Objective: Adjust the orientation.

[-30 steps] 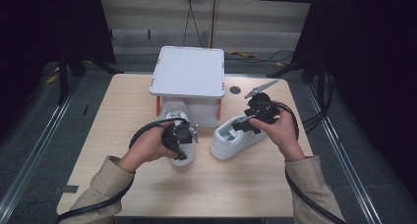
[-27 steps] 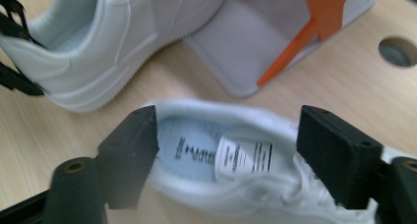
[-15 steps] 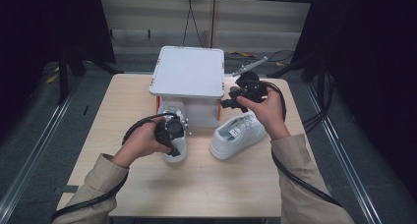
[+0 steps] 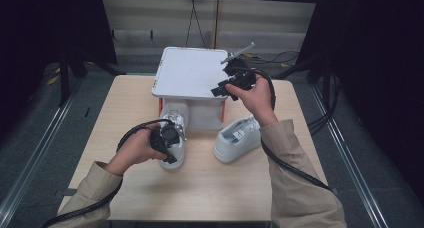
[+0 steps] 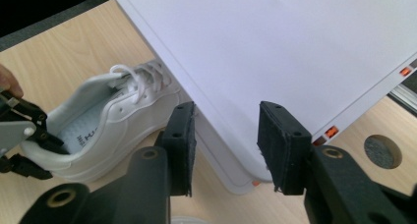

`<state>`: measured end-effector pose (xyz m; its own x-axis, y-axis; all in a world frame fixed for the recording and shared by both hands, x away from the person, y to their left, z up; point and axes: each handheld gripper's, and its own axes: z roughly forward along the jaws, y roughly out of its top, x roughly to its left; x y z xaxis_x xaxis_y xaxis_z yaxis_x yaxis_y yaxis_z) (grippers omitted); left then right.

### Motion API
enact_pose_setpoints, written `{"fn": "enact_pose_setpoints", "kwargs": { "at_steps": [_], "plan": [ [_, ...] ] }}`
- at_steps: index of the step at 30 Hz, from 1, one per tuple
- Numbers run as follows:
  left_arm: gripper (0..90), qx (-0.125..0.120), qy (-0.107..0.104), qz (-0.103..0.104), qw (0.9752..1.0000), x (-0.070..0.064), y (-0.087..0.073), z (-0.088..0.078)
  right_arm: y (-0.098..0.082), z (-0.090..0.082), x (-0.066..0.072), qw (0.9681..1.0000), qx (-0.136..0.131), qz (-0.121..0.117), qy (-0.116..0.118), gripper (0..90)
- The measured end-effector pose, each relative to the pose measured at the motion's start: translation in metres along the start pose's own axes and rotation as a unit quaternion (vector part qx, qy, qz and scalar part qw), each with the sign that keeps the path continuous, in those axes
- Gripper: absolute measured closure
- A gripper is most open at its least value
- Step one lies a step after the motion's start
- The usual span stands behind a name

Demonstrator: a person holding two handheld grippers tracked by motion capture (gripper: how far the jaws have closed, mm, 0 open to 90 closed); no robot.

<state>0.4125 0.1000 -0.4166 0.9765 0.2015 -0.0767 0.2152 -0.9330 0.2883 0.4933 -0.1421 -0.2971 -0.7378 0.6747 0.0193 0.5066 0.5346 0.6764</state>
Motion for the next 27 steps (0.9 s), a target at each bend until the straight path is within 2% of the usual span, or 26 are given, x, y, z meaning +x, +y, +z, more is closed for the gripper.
{"fn": "enact_pose_setpoints", "kwargs": {
  "at_steps": [2,4,5,6,7,9,10,11,12,15,17,22,23,25,27],
  "plan": [
    [69.6,0.0,-0.004,0.004,1.0,0.0,-0.001,0.003,0.004,0.001,-0.001,1.0,0.0,0.005,-0.001,61.4],
    [68.9,-0.003,-0.011,-0.022,0.9997,0.0,-0.003,0.009,0.007,0.001,-0.004,0.9998,-0.011,0.018,-0.002,64.4],
    [68.9,-0.001,-0.013,-0.028,0.9995,0.002,-0.004,0.011,0.008,0.002,-0.006,0.9996,-0.013,0.025,0.003,64.9],
    [69.6,-0.007,-0.018,-0.034,0.9992,0.002,-0.005,0.012,0.009,0.004,-0.007,0.9995,-0.013,0.029,-0.003,65.2],
    [71.2,-0.01,-0.019,-0.028,0.9994,0.002,-0.006,0.012,0.011,0.007,-0.007,0.9996,-0.007,0.025,-0.012,64.8],
    [74.3,-0.011,-0.013,-0.027,0.9995,-0.001,-0.006,0.011,0.012,0.014,-0.006,0.9996,0.0,0.026,-0.008,63.5],
    [75.2,-0.002,-0.003,-0.016,0.9999,-0.002,-0.004,0.01,0.012,0.017,-0.006,0.9996,0.003,0.027,-0.007,63.4],
    [75.3,-0.001,0.007,-0.017,0.9998,-0.005,-0.002,0.009,0.012,0.02,-0.005,0.9996,0.004,0.026,-0.008,63.4],
    [75.2,0.005,0.008,-0.008,0.9999,-0.004,0.0,0.004,0.012,0.023,-0.005,0.9996,0.003,0.027,-0.006,63.4],
    [74.4,0.0,0.012,-0.001,0.9999,-0.003,0.005,-0.006,0.012,0.029,-0.003,0.9996,0.006,0.026,-0.001,62.7],
    [73.5,0.003,0.014,0.015,0.9998,-0.002,0.01,-0.009,0.013,0.032,-0.002,0.9996,0.008,0.025,-0.003,61.5],
    [72.2,-0.004,0.015,0.027,0.9995,0.001,0.021,-0.015,0.014,0.037,-0.004,0.9995,0.016,0.027,-0.003,60.8],
    [72.0,0.0,0.018,0.04,0.9991,0.002,0.024,-0.017,0.014,0.038,-0.005,0.9996,0.016,0.024,-0.002,60.8],
    [71.3,0.006,0.027,0.051,0.9983,0.004,0.029,-0.019,0.014,0.041,-0.006,0.9995,0.017,0.026,-0.003,60.7],
    [71.4,0.016,0.051,0.067,0.9963,0.007,0.034,-0.02,0.014,0.044,-0.008,0.9995,0.021,0.025,-0.003,60.7]
  ]
}}
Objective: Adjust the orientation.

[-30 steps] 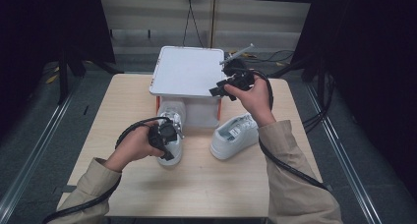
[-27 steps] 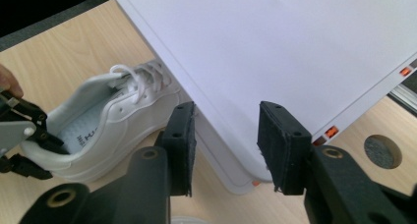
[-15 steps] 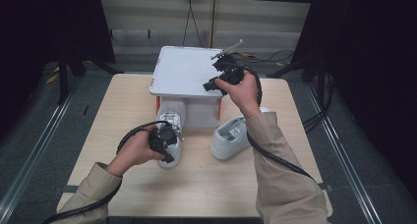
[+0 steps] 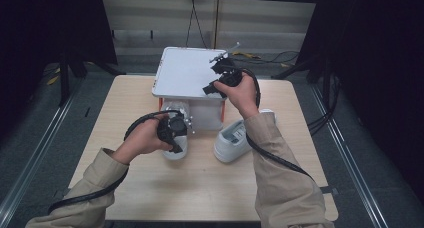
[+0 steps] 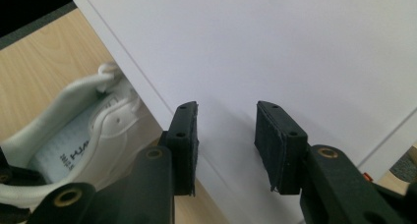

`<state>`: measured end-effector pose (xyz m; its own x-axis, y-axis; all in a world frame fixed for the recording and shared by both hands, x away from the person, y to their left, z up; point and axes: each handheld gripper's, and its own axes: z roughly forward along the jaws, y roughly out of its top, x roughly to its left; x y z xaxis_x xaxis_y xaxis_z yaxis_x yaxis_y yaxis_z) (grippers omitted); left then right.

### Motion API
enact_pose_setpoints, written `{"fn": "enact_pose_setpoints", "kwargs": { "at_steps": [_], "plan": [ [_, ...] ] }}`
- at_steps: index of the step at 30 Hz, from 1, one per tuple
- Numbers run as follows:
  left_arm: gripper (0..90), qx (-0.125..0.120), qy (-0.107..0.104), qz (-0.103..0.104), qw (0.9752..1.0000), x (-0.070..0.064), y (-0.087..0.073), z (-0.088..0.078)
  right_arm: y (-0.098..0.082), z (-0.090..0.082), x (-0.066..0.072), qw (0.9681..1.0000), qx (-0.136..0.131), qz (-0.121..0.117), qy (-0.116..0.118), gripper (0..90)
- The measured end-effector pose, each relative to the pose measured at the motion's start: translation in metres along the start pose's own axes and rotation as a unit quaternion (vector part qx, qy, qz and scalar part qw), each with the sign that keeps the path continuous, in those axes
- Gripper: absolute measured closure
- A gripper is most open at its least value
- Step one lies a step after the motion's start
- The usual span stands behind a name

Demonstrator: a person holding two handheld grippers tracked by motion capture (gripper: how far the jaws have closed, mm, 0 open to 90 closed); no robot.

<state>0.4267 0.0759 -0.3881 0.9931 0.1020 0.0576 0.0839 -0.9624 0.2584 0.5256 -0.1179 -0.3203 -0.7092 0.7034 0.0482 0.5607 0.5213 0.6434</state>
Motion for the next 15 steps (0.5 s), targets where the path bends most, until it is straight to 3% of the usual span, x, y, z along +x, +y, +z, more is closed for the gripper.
{"fn": "enact_pose_setpoints", "kwargs": {
  "at_steps": [3,8,9,12,15],
  "plan": [
    [71.8,-0.016,0.002,-0.013,0.9998,0.014,0.0,-0.002,0.001,0.004,-0.003,1.0,-0.003,0.002,0.003,60.7],
    [69.3,-0.01,-0.004,-0.048,0.9988,0.035,-0.006,0.014,0.004,0.007,-0.003,1.0,-0.003,-0.003,0.0,60.5],
    [68.7,-0.008,-0.012,-0.047,0.9988,0.037,-0.007,0.017,0.005,0.008,-0.002,1.0,-0.002,-0.005,0.0,60.3],
    [69.0,-0.01,-0.008,-0.047,0.9988,0.04,-0.006,0.021,0.005,0.009,-0.001,1.0,-0.003,-0.006,-0.001,60.1],
    [68.2,-0.027,-0.007,-0.059,0.9979,0.043,-0.005,0.021,0.005,0.009,0.0,1.0,-0.006,-0.005,-0.004,60.0]
  ]
}}
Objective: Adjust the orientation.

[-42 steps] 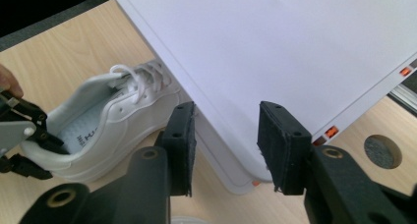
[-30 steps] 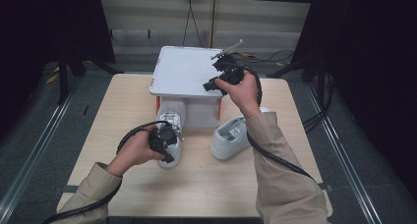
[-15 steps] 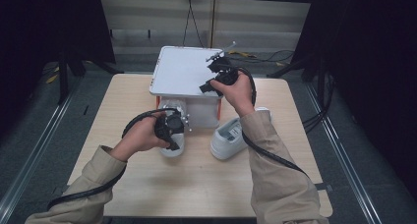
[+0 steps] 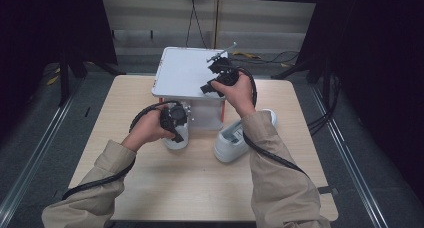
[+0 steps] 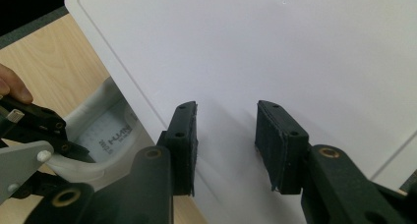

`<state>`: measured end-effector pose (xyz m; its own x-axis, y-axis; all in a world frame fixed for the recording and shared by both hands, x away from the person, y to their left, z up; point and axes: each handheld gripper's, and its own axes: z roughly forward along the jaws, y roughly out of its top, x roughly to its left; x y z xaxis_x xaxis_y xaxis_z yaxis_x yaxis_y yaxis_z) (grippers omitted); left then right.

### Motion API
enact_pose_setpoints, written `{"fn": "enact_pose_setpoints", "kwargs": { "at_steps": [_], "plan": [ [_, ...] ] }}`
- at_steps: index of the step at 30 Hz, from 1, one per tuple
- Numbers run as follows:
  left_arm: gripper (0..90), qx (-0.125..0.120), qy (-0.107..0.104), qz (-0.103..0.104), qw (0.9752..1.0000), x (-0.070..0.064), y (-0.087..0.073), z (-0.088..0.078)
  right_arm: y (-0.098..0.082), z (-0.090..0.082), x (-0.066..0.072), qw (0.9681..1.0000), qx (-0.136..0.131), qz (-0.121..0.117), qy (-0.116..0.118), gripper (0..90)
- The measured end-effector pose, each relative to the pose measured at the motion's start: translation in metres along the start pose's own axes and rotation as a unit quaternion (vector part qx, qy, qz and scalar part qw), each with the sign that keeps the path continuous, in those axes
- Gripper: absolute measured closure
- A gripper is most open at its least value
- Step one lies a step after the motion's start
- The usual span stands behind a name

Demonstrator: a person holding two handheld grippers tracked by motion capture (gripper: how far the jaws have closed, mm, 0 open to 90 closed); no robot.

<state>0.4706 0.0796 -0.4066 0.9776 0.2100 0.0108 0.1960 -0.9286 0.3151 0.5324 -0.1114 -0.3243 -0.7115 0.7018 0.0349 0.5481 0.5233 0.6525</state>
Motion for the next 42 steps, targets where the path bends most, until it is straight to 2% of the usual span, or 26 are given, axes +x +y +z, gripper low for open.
{"fn": "enact_pose_setpoints", "kwargs": {
  "at_steps": [1,2,3,4,6,8,9,11,12,13,14,15,17,19,24,25,27,29,30,32,34,38,42],
  "plan": [
    [67.3,-0.001,-0.002,-0.003,1.0,0.0,-0.001,0.0,0.0,0.0,0.0,1.0,0.0,0.001,0.001,59.8],
    [66.3,-0.001,0.0,-0.014,0.9999,0.0,-0.002,-0.001,0.0,0.0,0.0,1.0,0.0,0.003,0.001,59.7],
    [64.9,-0.001,0.0,-0.014,0.9999,0.0,-0.002,-0.001,0.0,0.0,0.0,1.0,0.0,0.003,0.001,59.7],
    [61.1,-0.009,0.004,-0.032,0.9994,0.0,-0.004,-0.007,-0.001,0.0,0.0,1.0,-0.001,0.007,0.001,60.6],
    [58.0,-0.021,0.02,-0.038,0.9989,-0.004,-0.008,-0.016,-0.001,0.0,0.0,1.0,-0.002,0.004,-0.003,60.9],
    [55.5,-0.031,0.023,-0.052,0.9979,-0.007,-0.011,-0.024,-0.001,0.0,0.001,1.0,-0.002,0.004,-0.005,60.9],
    [54.9,-0.036,0.028,-0.056,0.9974,-0.01,-0.012,-0.03,-0.001,0.0,0.001,1.0,-0.001,0.005,-0.005,61.0],
    [51.8,-0.056,0.041,-0.048,0.9964,-0.018,-0.016,-0.037,0.0,0.0,0.002,0.9999,0.0,0.01,-0.008,61.0],
    [50.8,-0.06,0.044,-0.052,0.9959,-0.023,-0.018,-0.04,0.0,0.001,0.003,0.9999,0.001,0.008,-0.011,60.8],
    [50.5,-0.06,0.051,-0.045,0.9958,-0.027,-0.02,-0.043,0.0,0.001,0.003,0.9999,0.002,0.007,-0.013,60.8],
    [54.2,-0.062,0.044,-0.05,0.9959,-0.03,-0.021,-0.046,0.0,0.001,0.004,0.9999,0.003,0.007,-0.014,60.9],
    [60.0,-0.068,0.026,-0.054,0.9959,-0.035,-0.022,-0.049,0.001,0.001,0.004,0.9999,0.003,0.006,-0.015,60.8],
    [59.2,-0.063,0.003,-0.048,0.9968,-0.043,-0.023,-0.051,0.001,0.001,0.004,0.9999,0.004,0.006,-0.015,60.9],
    [61.0,-0.048,-0.01,-0.047,0.9977,-0.048,-0.023,-0.048,0.002,0.001,0.004,0.9998,0.007,0.006,-0.016,61.4],
    [64.7,-0.043,-0.007,-0.056,0.9975,-0.049,-0.029,-0.02,0.003,0.002,0.006,0.9997,0.012,0.001,-0.022,61.5],
    [65.0,-0.035,-0.002,-0.052,0.998,-0.049,-0.03,-0.015,0.003,0.002,0.006,0.9997,0.011,0.001,-0.022,61.5],
    [66.0,-0.036,0.01,-0.051,0.998,-0.049,-0.03,-0.007,0.003,0.002,0.005,0.9997,0.011,0.006,-0.019,61.6],
    [68.2,-0.031,0.013,-0.054,0.998,-0.047,-0.031,-0.003,0.003,0.002,0.005,0.9997,0.01,0.009,-0.018,61.6],
    [69.9,-0.025,0.034,-0.06,0.9973,-0.043,-0.032,0.003,0.003,0.002,0.004,0.9997,0.008,0.01,-0.018,61.6],
    [72.9,-0.03,0.03,-0.075,0.9963,-0.04,-0.032,0.006,0.004,0.002,0.005,0.9997,0.009,0.009,-0.02,61.7],
    [79.1,-0.021,0.043,-0.068,0.9965,-0.04,-0.031,0.007,0.004,0.002,0.006,0.9997,0.01,0.006,-0.023,61.7],
    [87.4,-0.029,0.047,-0.076,0.9956,-0.036,-0.031,0.006,0.006,0.003,0.007,0.9995,0.014,0.003,-0.028,61.5],
    [88.6,-0.029,0.065,-0.085,0.9938,-0.03,-0.031,0.007,0.006,0.003,0.007,0.9995,0.015,0.003,-0.027,61.6]
  ]
}}
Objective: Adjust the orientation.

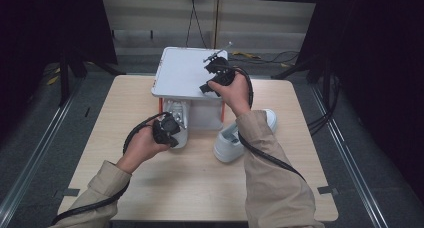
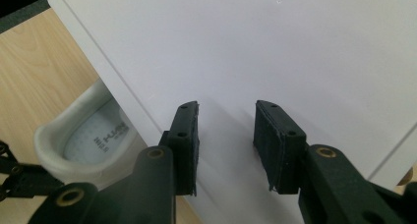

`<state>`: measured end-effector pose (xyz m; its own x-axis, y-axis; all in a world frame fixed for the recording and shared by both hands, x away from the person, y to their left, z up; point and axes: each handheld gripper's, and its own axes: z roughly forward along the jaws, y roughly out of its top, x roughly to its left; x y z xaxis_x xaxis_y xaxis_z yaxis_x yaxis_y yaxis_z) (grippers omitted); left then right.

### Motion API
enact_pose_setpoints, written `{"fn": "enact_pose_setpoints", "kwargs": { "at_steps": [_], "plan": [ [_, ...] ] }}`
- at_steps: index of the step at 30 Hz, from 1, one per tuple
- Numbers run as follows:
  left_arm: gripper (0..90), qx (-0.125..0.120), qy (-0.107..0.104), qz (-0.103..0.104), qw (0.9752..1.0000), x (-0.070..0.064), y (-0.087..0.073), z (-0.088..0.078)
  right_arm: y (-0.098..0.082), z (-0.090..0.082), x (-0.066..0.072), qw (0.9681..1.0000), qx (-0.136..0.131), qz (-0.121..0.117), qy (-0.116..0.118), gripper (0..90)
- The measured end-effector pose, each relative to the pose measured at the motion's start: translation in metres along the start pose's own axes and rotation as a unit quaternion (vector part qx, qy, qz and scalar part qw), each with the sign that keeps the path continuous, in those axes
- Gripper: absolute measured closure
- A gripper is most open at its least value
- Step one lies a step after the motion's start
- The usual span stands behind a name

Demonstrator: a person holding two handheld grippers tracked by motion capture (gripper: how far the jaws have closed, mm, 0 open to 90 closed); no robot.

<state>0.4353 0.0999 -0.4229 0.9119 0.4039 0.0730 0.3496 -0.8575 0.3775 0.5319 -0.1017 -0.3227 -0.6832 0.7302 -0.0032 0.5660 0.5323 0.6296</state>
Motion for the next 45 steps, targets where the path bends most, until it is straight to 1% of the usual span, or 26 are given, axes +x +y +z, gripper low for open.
{"fn": "enact_pose_setpoints", "kwargs": {
  "at_steps": [4,6,7,10,12,14,16,19,21,22,23,25,27,29,30,31,32,35,36,38,39,41,42,43,44,45],
  "plan": [
    [88.7,-0.008,-0.004,-0.021,0.9997,0.01,0.0,0.001,0.0,0.0,-0.001,1.0,-0.002,-0.001,0.003,61.8],
    [88.9,-0.007,-0.004,-0.024,0.9997,0.013,0.001,0.002,0.0,0.0,-0.002,1.0,-0.004,-0.004,0.004,61.9],
    [89.5,-0.013,-0.011,-0.031,0.9994,0.016,0.001,0.003,0.0,0.0,-0.002,1.0,-0.004,-0.001,0.005,62.4],
    [90.0,-0.021,-0.024,-0.041,0.9987,0.019,0.004,0.005,-0.001,0.001,-0.003,1.0,-0.006,0.002,0.006,62.7],
    [90.0,-0.016,-0.024,-0.046,0.9985,0.019,0.006,0.005,-0.001,0.001,-0.003,1.0,-0.007,0.004,0.005,62.8],
    [90.0,-0.021,-0.014,-0.042,0.9988,0.017,0.008,0.003,-0.001,0.001,-0.003,0.9999,-0.008,0.006,0.005,62.8],
    [90.0,-0.013,-0.007,-0.038,0.9992,0.015,0.01,0.001,-0.001,0.001,-0.003,0.9999,-0.008,0.004,0.005,62.8],
    [88.7,-0.028,-0.007,-0.038,0.9988,0.01,0.01,-0.003,-0.001,0.001,-0.002,1.0,-0.007,0.001,0.003,62.6],
    [88.6,-0.033,-0.017,-0.038,0.9986,0.008,0.011,-0.001,-0.001,0.001,-0.003,0.9999,-0.009,0.001,0.005,62.7],
    [88.5,-0.024,-0.008,-0.036,0.999,0.008,0.011,0.001,-0.001,0.001,-0.003,0.9999,-0.009,0.002,0.005,62.9],
    [88.2,-0.023,-0.004,-0.038,0.999,0.01,0.011,0.004,-0.001,0.001,-0.003,0.9999,-0.009,0.004,0.005,63.0],
    [90.0,-0.024,-0.007,-0.052,0.9983,0.013,0.01,0.007,-0.001,0.001,-0.003,1.0,-0.009,0.001,0.004,63.0],
    [90.0,-0.018,0.005,-0.041,0.999,0.011,0.013,0.006,-0.001,0.001,-0.002,1.0,-0.007,-0.001,0.002,63.0],
    [90.0,-0.024,0.0,-0.048,0.9986,0.013,0.014,0.007,-0.001,0.001,-0.002,1.0,-0.009,0.002,0.003,63.1],
    [90.0,-0.026,0.003,-0.05,0.9984,0.013,0.015,0.006,-0.001,0.001,-0.002,1.0,-0.009,0.002,0.003,63.6],
    [90.0,-0.024,0.006,-0.045,0.9987,0.013,0.016,0.006,-0.002,0.001,-0.003,0.9999,-0.01,0.004,0.002,64.2],
    [90.0,-0.024,0.005,-0.047,0.9986,0.013,0.016,0.007,-0.002,0.001,-0.003,0.9999,-0.011,0.008,0.002,64.4],
    [90.0,-0.025,0.003,-0.053,0.9983,0.013,0.017,0.007,-0.002,0.002,-0.002,0.9999,-0.012,0.005,0.0,64.6],
    [90.0,-0.021,0.011,-0.058,0.998,0.012,0.016,0.007,-0.002,0.001,-0.001,0.9999,-0.011,0.0,-0.003,64.8],
    [90.0,-0.01,0.026,-0.056,0.9981,0.011,0.016,0.006,-0.002,0.001,-0.001,0.9999,-0.012,-0.003,-0.005,64.9],
    [90.0,-0.003,0.036,-0.054,0.9979,0.012,0.015,0.007,-0.003,0.001,-0.001,0.9999,-0.013,-0.001,-0.006,65.5],
    [90.0,0.007,0.046,-0.061,0.9971,0.015,0.011,0.008,-0.003,0.001,-0.002,0.9999,-0.013,-0.002,-0.003,65.6],
    [90.0,0.001,0.047,-0.065,0.9968,0.018,0.009,0.007,-0.003,0.001,-0.002,0.9999,-0.013,0.0,-0.004,65.6],
    [90.0,-0.007,0.046,-0.066,0.9967,0.021,0.008,0.007,-0.003,0.001,-0.002,0.9999,-0.013,0.0,-0.004,65.6],
    [90.0,-0.013,0.041,-0.074,0.9963,0.023,0.008,0.007,-0.003,0.001,-0.002,0.9999,-0.014,-0.003,-0.003,65.7],
    [90.0,-0.017,0.042,-0.076,0.9961,0.023,0.008,0.008,-0.003,0.002,-0.002,0.9999,-0.014,-0.003,-0.002,65.9]
  ]
}}
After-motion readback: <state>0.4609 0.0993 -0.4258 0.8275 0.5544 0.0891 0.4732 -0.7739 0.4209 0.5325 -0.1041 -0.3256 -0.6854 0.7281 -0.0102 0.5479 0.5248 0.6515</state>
